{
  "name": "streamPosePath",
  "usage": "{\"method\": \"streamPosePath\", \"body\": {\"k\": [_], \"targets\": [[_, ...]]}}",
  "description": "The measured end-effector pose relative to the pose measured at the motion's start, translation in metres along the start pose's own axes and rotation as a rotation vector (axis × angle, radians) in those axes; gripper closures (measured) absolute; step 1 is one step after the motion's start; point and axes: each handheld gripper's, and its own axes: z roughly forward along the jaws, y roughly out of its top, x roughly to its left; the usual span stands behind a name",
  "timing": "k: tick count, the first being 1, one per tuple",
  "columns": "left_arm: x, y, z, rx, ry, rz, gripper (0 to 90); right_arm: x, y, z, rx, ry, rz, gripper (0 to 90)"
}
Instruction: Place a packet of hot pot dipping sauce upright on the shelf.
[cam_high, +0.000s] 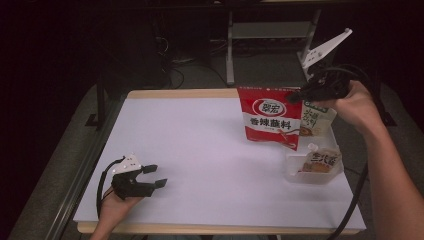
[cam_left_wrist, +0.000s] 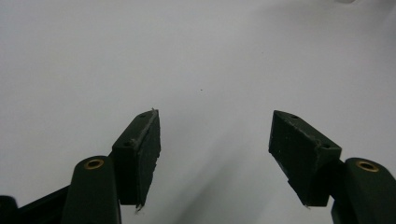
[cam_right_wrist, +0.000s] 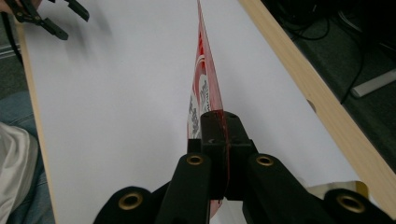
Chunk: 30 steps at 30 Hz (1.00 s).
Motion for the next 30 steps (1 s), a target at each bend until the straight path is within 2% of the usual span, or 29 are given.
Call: {"method": "streamPosePath", "body": {"k": [17,21,30], "targets": [[0.002,-0.005,-0.001,0.0,0.005,-0.012,32.2,-0.019,-0.015,-0.022,0.017,-0.055,0.032,89.6],[0.003,-0.006,-0.002,-0.002,0.007,-0.017,31.8,-0.027,-0.027,-0.029,0.011,-0.07,0.066,89.6],[0.005,-0.007,0.001,0.002,0.008,-0.032,31.0,-0.034,-0.047,-0.038,0.004,-0.082,0.099,89.6]]}}
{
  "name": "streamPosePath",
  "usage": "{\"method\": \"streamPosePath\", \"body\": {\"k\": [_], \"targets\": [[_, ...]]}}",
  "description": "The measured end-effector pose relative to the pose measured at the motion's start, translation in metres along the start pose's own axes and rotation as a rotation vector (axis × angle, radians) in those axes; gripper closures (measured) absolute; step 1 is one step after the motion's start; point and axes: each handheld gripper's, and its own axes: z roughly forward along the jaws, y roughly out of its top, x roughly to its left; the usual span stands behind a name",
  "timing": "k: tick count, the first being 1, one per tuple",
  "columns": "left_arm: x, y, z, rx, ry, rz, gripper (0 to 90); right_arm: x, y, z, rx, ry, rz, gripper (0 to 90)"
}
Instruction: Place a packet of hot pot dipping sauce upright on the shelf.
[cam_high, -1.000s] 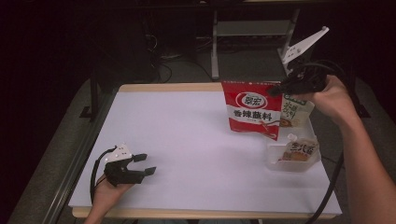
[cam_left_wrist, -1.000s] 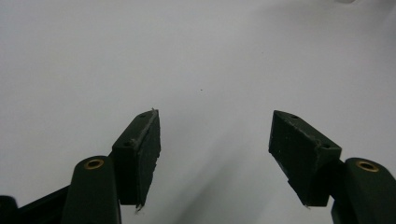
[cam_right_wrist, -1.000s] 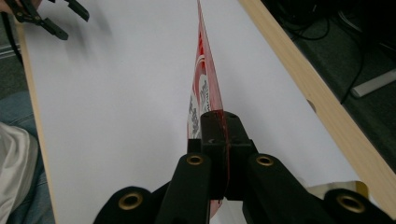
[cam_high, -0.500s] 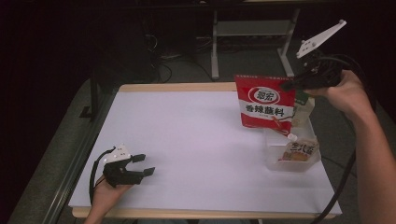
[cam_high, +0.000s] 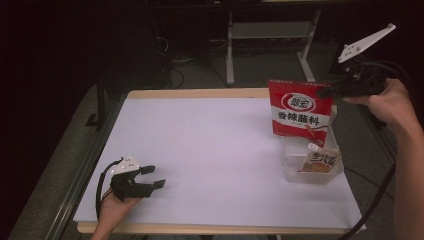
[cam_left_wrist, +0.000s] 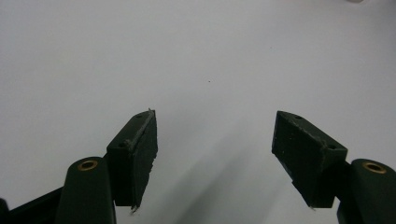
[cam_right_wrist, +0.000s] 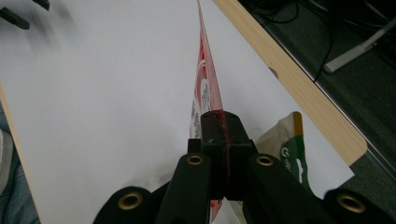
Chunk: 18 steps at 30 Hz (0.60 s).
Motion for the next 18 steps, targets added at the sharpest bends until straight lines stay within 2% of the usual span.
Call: {"method": "streamPosePath", "body": {"k": [6,10,18], "targets": [[0.0,0.001,0.001,0.003,-0.001,0.01,30.8,-0.003,-0.012,-0.006,-0.004,0.016,0.022,89.5],[0.0,0.0,0.002,0.003,-0.001,0.003,30.6,-0.003,-0.018,-0.008,0.002,0.019,0.027,89.5],[0.0,0.0,0.003,-0.001,-0.006,-0.006,30.5,-0.005,-0.033,-0.021,-0.025,0.018,0.045,89.5]]}}
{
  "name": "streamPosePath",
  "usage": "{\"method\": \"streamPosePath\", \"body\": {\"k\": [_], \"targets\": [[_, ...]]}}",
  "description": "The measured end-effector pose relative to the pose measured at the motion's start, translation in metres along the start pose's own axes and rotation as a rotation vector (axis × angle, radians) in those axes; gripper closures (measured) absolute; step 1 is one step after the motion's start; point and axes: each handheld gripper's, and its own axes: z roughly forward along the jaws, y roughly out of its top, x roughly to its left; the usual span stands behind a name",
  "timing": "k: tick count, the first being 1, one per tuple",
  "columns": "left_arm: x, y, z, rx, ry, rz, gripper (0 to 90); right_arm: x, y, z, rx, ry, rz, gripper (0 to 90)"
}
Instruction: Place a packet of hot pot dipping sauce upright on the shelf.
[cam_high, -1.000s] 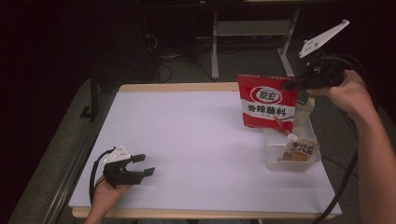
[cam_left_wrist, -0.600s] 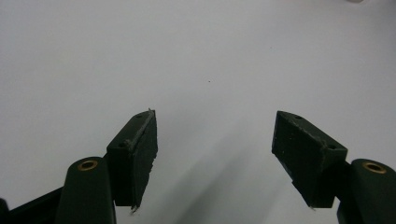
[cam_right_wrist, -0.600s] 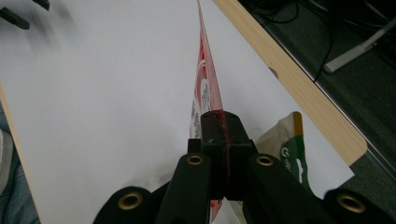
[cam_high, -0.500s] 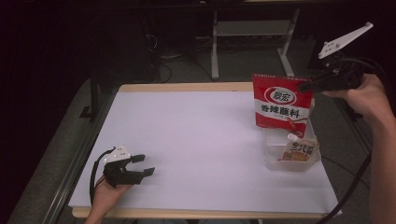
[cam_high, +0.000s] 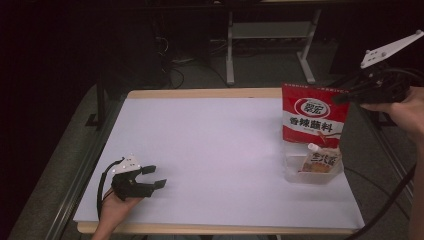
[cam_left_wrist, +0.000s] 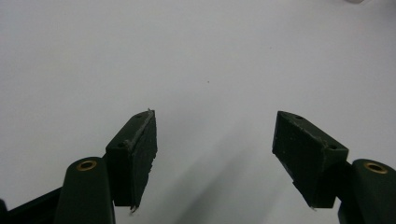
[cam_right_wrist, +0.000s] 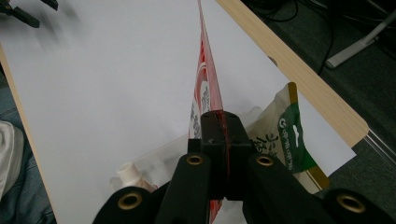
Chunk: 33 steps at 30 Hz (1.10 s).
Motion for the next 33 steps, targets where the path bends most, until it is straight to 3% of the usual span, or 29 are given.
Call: {"method": "streamPosePath", "body": {"k": [8,14,15,19,33], "targets": [[0.0,0.0,0.002,0.002,-0.001,0.006,30.5,-0.002,-0.011,-0.003,-0.002,-0.006,0.011,89.5],[-0.001,0.0,0.003,0.0,-0.003,0.001,30.5,-0.006,-0.017,0.008,-0.005,0.013,0.021,89.5],[-0.001,0.001,0.003,0.005,-0.003,0.002,30.5,-0.008,-0.02,0.011,-0.032,0.021,0.027,89.5],[-0.001,0.0,0.003,0.008,-0.003,0.006,30.5,-0.01,-0.024,0.012,-0.056,0.032,0.033,89.5],[0.001,0.0,0.003,0.003,-0.008,-0.002,30.6,-0.004,-0.011,0.017,-0.058,0.029,-0.005,89.5]]}}
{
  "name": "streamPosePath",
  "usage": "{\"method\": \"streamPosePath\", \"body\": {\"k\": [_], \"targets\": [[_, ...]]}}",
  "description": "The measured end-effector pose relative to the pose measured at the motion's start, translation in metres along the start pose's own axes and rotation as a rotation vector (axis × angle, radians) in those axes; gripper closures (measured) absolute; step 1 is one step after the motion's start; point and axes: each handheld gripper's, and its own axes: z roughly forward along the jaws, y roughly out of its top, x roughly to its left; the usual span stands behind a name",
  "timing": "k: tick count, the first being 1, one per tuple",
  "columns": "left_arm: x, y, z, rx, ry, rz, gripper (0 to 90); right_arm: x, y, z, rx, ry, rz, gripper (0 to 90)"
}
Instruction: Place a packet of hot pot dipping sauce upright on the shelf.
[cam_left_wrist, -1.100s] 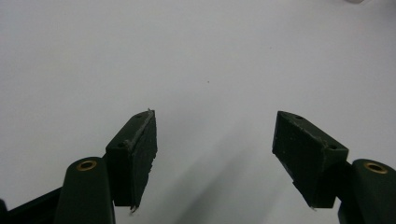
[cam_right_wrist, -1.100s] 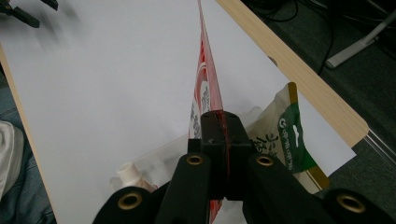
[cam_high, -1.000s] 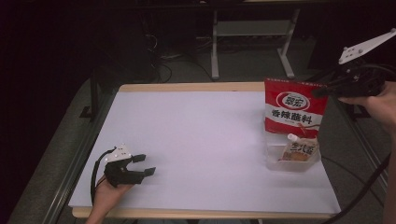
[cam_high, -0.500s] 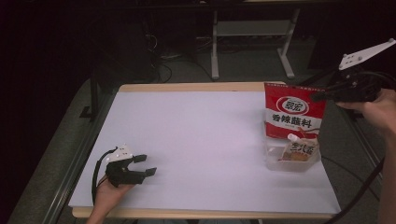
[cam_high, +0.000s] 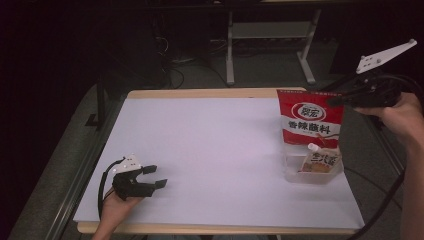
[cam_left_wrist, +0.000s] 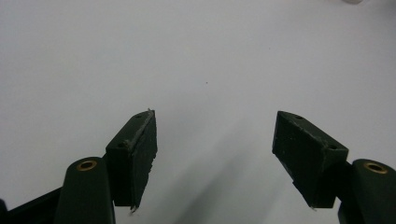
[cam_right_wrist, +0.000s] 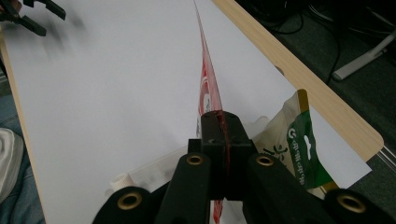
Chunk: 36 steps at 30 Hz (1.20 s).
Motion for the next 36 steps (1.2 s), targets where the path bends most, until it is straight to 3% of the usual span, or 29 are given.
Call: {"method": "streamPosePath", "body": {"k": [12,26,33,36], "targets": [[-0.001,0.001,0.002,0.006,-0.003,0.008,30.6,-0.005,-0.022,0.017,0.024,0.022,0.025,89.4],[-0.001,0.0,0.001,0.006,-0.004,0.01,30.6,-0.016,-0.056,0.01,-0.005,-0.014,0.103,88.2],[-0.001,0.0,0.001,0.005,-0.004,0.001,30.6,-0.017,-0.048,0.006,0.0,-0.062,0.14,68.0],[0.0,0.0,0.001,0.0,-0.005,-0.002,30.6,-0.017,-0.041,0.004,-0.009,-0.066,0.151,63.7]]}}
